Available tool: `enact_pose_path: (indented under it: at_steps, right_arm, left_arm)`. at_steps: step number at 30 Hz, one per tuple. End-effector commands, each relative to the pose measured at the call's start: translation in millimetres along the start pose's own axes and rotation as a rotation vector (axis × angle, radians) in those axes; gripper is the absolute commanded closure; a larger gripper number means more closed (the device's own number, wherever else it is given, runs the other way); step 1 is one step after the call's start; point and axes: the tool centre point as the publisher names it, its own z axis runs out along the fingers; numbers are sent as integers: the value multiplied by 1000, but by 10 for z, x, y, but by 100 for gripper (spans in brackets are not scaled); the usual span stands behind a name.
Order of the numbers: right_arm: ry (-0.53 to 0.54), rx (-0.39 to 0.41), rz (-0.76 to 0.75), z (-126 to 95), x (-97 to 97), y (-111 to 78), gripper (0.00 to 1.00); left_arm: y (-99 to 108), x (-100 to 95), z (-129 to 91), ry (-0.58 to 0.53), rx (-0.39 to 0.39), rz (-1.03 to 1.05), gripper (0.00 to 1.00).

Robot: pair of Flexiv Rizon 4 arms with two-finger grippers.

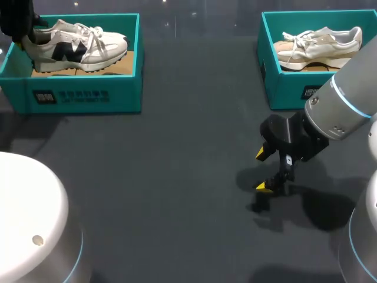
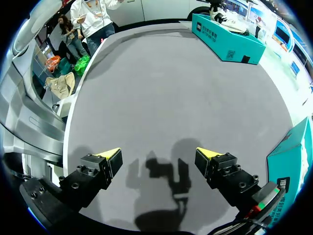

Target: Take the shoe out of the shoebox, open the shoe tongue, remove and reinsert the insole, then place the shoe into the shoebox

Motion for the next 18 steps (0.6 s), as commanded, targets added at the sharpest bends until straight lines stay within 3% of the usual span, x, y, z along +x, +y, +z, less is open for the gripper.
enact_pose_path:
  at_steps: [1,18]
  right_arm:
    - [-2,2,1,4,12,2,0]
    - [-2,2,1,4,12,2,0]
  left_arm:
    - [-19,-36,96,1,9,9,100]
    - [-79,-72,156,31,20,32,100]
